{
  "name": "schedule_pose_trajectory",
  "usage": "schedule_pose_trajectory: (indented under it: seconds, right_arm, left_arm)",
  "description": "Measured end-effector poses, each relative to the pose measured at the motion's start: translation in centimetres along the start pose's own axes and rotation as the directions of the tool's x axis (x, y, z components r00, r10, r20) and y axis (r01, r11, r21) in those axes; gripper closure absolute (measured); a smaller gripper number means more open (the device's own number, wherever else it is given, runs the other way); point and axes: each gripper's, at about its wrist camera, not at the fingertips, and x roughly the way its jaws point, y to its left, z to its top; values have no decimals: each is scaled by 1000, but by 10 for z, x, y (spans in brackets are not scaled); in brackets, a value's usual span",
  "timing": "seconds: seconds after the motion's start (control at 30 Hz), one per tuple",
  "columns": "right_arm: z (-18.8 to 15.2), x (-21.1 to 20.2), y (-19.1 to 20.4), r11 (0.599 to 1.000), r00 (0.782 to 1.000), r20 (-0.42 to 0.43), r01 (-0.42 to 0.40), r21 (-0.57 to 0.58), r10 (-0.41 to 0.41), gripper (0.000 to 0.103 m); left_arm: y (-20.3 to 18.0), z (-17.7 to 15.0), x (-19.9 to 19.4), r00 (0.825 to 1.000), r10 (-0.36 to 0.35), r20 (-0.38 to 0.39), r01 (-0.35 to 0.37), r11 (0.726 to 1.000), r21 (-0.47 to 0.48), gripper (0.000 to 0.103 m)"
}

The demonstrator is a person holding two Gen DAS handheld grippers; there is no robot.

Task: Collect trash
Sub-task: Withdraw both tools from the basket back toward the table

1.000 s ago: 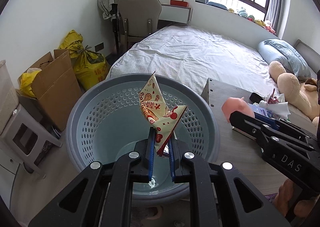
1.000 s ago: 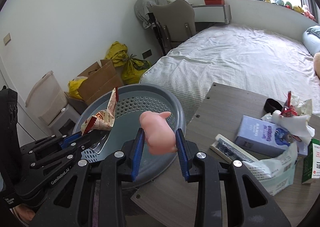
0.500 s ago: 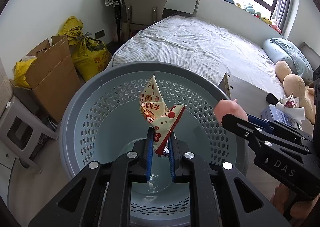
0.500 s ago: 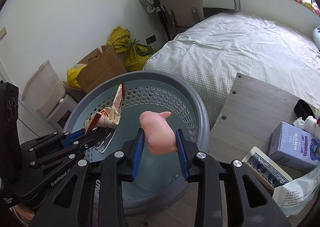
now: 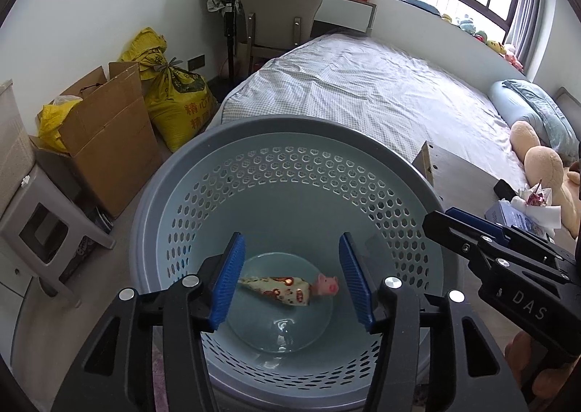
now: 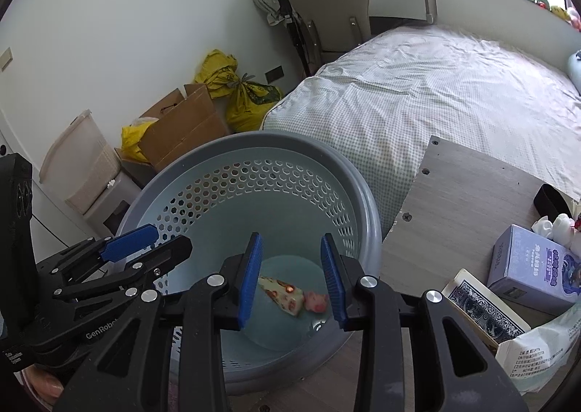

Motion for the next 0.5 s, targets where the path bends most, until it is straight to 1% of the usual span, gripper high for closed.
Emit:
schedule_pose_trajectory:
  seconds: [0.27,0.4,0.5]
  right_arm:
    - [0,1,0,1000,1000,-2,-2,0,2,68]
    - [1,1,1,1000,1000,-2,0,-2,0,65]
    - [0,0,1,1000,1000,0,1,-3,-1,64]
  left_arm:
    - [4,-1,-1,1000,30,4,-30,1000,-8,47]
    - [5,-2,-2,999,33,4,-33,999,-8,45]
    - [5,-2,-2,999,37,7,-37,999,-7,43]
